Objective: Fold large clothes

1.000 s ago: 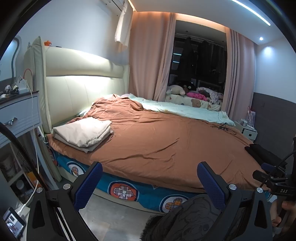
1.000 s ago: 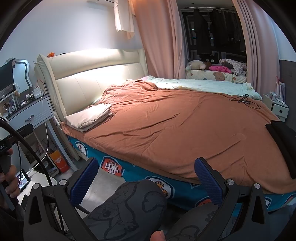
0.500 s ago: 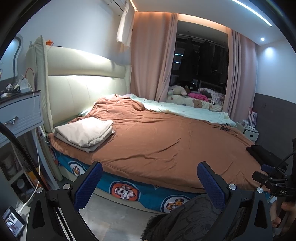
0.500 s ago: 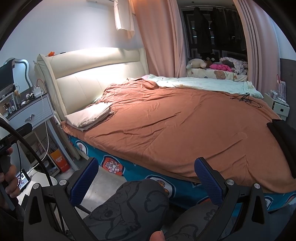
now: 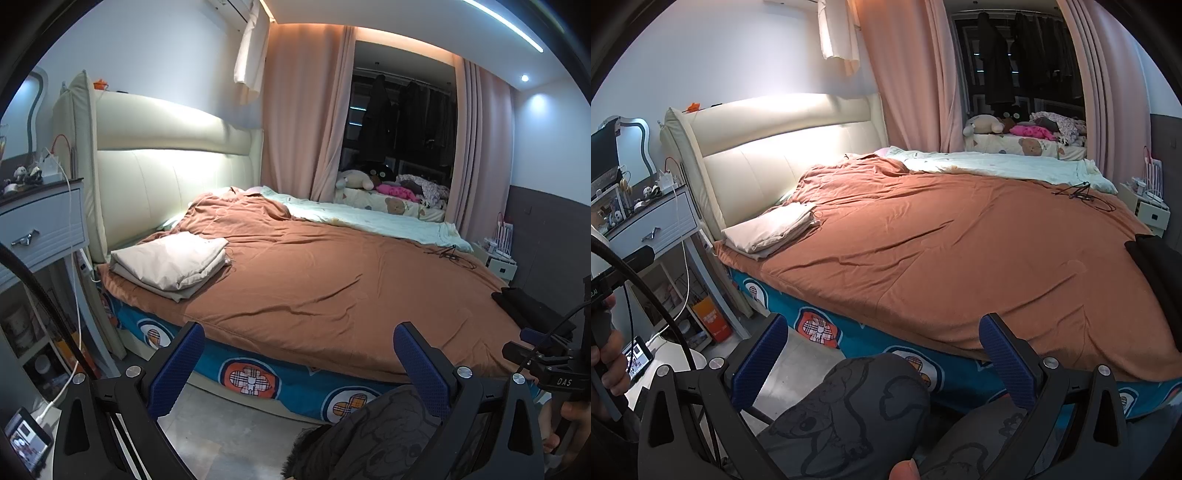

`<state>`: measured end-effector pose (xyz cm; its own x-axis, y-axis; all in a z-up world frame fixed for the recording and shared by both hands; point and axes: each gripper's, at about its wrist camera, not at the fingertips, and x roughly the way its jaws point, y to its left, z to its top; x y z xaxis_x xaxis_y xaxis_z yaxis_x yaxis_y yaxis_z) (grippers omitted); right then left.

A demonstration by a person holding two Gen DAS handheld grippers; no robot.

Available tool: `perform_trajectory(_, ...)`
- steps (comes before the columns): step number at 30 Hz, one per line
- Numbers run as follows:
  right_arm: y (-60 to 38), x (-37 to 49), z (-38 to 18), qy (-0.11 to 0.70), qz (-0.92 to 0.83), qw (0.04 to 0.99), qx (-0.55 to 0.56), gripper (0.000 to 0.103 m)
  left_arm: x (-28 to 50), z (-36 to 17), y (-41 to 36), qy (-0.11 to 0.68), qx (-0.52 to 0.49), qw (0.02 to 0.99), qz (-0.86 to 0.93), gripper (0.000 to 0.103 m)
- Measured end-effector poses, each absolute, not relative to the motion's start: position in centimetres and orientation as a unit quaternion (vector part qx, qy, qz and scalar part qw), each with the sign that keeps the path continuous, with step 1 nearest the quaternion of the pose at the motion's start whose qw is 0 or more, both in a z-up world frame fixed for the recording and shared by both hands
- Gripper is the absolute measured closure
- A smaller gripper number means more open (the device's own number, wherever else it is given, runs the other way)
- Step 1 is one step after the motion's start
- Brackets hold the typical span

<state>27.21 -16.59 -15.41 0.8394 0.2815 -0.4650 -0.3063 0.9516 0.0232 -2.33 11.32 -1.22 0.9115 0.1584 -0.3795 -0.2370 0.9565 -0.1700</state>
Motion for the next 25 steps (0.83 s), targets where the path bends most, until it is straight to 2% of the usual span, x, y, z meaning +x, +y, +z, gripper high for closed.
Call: perform_trajectory(25, -16.8, 25.9, -15.0, 0.233, 0.154, 0.960, -0.034, 0.000, -5.3, -0.8, 11.1, 0.167, -0.103, 0.975, 0.100, 0.000)
